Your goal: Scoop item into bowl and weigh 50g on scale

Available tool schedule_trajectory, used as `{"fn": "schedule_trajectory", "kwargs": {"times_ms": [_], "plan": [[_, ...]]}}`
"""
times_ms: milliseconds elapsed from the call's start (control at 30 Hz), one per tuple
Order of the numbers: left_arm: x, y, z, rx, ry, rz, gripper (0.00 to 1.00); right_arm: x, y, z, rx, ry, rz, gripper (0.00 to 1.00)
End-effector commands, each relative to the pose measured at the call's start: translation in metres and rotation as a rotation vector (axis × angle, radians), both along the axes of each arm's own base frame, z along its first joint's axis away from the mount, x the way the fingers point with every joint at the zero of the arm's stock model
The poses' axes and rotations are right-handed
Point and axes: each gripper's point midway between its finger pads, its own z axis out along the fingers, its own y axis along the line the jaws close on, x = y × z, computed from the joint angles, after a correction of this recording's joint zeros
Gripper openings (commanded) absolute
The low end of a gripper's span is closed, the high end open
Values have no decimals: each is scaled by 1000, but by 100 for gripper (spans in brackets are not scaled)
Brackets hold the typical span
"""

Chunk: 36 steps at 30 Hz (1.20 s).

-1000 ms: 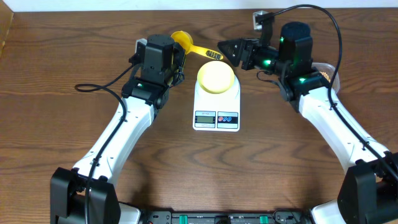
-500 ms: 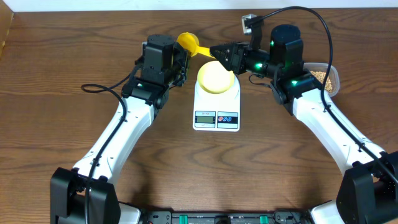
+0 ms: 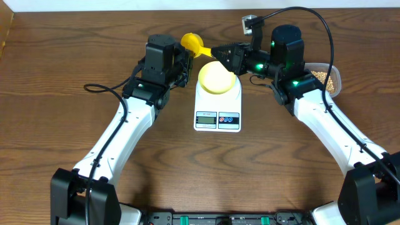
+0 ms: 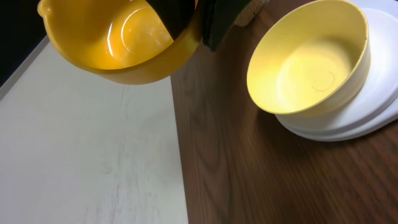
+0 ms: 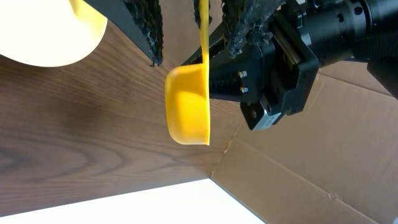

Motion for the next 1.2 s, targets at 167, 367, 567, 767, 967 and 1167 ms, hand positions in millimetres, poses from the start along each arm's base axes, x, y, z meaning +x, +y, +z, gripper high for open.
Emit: {"fn": "schedule_trajectory", "kwargs": {"times_ms": [167,367,567,767,967,1167], "plan": [[1,-5,5,-15,-9,-15,8,-6,12,3,2,-7,35,29],[1,-5,4,-14,-8,-15,8,-6,12,3,2,-6,35,25],[1,-5,4,-14,-9,-15,8,-6,12,3,1,-3,35,14],[1,-5,4,-14,-8,-15,9,-6,11,3,1,-3,34,1],[1,-5,4,-14,-8,-15,70,-5,11,3,2,-7,32,1],[2,-4,4,-14,-9,-14,93,4,-4,2,0,-2,-2,1]]}}
